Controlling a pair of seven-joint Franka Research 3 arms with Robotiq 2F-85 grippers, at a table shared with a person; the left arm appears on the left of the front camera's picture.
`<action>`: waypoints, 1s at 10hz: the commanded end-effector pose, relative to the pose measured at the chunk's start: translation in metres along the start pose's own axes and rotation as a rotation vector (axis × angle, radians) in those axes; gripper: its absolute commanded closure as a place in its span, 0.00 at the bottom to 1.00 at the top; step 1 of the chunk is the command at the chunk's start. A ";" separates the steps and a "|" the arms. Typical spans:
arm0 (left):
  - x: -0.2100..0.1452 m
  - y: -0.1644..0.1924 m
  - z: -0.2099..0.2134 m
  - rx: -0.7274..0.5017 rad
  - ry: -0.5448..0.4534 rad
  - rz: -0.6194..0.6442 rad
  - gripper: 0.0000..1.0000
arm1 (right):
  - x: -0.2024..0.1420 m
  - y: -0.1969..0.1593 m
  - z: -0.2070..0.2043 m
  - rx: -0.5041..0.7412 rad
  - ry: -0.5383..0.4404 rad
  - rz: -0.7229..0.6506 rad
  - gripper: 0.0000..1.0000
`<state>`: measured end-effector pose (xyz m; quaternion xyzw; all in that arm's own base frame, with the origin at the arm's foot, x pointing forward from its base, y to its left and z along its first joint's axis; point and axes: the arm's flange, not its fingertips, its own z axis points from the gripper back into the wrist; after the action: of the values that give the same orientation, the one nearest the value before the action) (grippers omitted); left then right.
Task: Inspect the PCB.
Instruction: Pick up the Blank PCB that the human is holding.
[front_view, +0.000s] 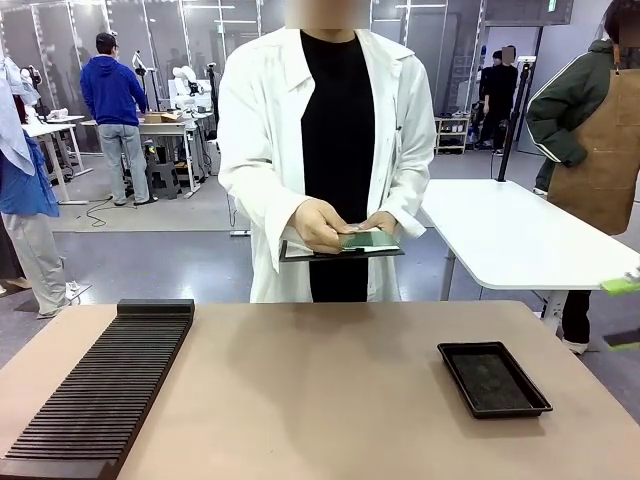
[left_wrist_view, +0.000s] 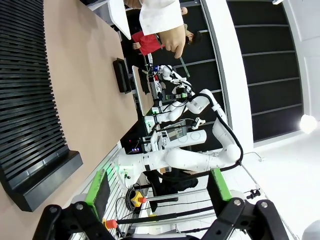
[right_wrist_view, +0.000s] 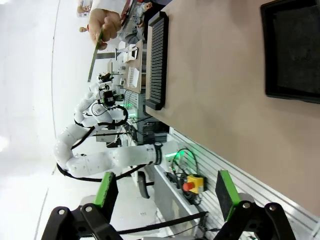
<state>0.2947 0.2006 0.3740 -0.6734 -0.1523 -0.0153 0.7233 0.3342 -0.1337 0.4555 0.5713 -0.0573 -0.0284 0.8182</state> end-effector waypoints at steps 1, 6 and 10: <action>0.000 -0.003 0.001 0.014 -0.004 -0.003 0.00 | 0.016 0.032 -0.040 0.021 -0.017 -0.098 0.00; 0.000 -0.003 0.001 0.014 -0.004 -0.003 0.00 | 0.050 0.081 -0.125 0.127 -0.014 -0.275 0.00; 0.000 -0.003 0.001 0.014 -0.004 -0.003 0.00 | 0.057 0.102 -0.184 0.227 0.008 -0.345 0.00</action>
<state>0.2946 0.2008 0.3743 -0.6732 -0.1526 -0.0154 0.7234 0.4075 0.0537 0.4924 0.6565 0.0377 -0.1382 0.7406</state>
